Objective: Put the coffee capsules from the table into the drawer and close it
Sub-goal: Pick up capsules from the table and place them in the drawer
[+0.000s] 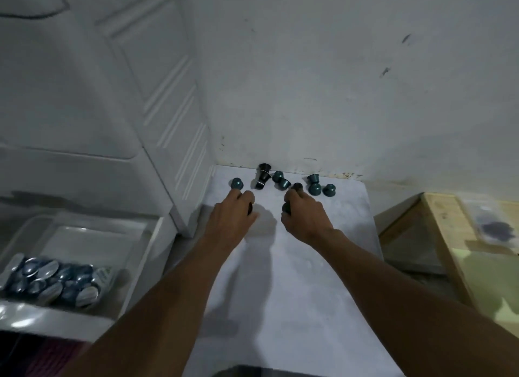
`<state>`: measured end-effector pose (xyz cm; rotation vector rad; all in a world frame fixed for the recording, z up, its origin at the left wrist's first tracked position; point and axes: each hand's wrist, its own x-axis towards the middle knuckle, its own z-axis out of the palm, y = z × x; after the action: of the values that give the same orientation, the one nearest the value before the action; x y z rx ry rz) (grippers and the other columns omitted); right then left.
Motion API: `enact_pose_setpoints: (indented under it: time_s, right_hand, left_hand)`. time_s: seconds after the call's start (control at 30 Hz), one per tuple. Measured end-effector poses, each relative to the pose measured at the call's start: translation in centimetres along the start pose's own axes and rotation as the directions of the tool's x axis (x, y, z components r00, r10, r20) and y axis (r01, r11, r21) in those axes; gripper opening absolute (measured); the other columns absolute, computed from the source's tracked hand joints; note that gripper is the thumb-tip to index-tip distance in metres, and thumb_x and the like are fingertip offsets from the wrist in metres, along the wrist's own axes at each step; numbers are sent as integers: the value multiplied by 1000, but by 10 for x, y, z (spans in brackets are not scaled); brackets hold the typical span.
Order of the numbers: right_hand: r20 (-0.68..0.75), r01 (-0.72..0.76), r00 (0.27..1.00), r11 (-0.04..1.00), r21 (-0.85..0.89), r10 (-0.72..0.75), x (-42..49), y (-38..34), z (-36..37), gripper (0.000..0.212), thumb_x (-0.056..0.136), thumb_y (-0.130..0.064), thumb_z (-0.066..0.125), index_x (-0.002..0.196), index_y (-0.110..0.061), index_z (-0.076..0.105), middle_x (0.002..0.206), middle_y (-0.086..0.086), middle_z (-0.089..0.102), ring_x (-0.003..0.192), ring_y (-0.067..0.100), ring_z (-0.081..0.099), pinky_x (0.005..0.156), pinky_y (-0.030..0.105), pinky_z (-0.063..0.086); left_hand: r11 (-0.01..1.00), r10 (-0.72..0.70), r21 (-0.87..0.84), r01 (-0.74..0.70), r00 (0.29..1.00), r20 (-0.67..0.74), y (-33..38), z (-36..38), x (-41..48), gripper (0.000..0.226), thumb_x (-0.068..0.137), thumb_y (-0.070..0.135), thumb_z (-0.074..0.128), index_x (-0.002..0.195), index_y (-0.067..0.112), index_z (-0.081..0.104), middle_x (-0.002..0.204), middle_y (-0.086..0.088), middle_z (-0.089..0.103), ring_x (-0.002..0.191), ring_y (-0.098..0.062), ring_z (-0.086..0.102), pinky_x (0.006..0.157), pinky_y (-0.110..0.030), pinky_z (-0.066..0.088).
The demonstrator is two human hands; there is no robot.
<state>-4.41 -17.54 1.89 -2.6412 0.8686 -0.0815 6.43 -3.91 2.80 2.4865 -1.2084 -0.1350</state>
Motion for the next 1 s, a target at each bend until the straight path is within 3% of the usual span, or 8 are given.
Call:
enact_pose_setpoints:
  time_s: [0.1,0.33,0.47,0.63,0.8,1.0]
  right_hand:
    - [-28,78,997,997,11,-78,-36,-15,-7,20,87,-15,53,105,-7,54,103,15,56,86,37,56,73,37,49]
    - [-51,246,969,966,83,-243,-107,-76,-13,42,90,-19,55,131,-11,50,119,14,54,104,33,57,86,36,46]
    - [-67,357,934,931,78,-352,-129,-128,-11,36,90,-18,56,123,-4,50,116,16,55,101,33,56,83,36,45]
    - [-87,460,887,884,85,-453,-140,-201,2,37,91,-21,57,125,-9,52,119,15,53,99,34,57,83,36,47]
    - [-77,490,871,866,99,-485,-131,-281,29,39,90,-21,61,125,-9,50,123,14,52,106,31,56,91,36,45]
    - [-77,440,898,887,139,-434,-110,-372,69,37,89,-16,60,125,-13,53,120,13,49,100,31,56,86,33,44]
  left_hand:
    - [997,-58,-61,55,997,-56,9,-19,-40,27,89,31,62,112,18,57,112,-6,52,96,-22,58,82,-29,44]
    - [975,-207,-123,184,953,-220,0,-67,-146,32,92,26,57,123,16,57,117,-8,54,105,-25,57,89,-29,42]
    - [953,-302,-124,278,915,-268,-27,-100,-193,36,90,26,61,122,12,53,119,-9,56,108,-26,55,91,-34,42]
    - [923,-385,-112,368,869,-311,-79,-133,-233,39,91,27,60,127,17,52,125,-9,52,111,-23,53,95,-31,41]
    - [905,-424,-126,406,843,-329,-148,-162,-253,42,90,25,62,129,14,50,126,-9,53,110,-25,54,92,-32,41]
    - [923,-381,-70,379,873,-304,-244,-205,-253,42,90,24,62,130,16,50,125,-9,51,109,-25,55,93,-30,42]
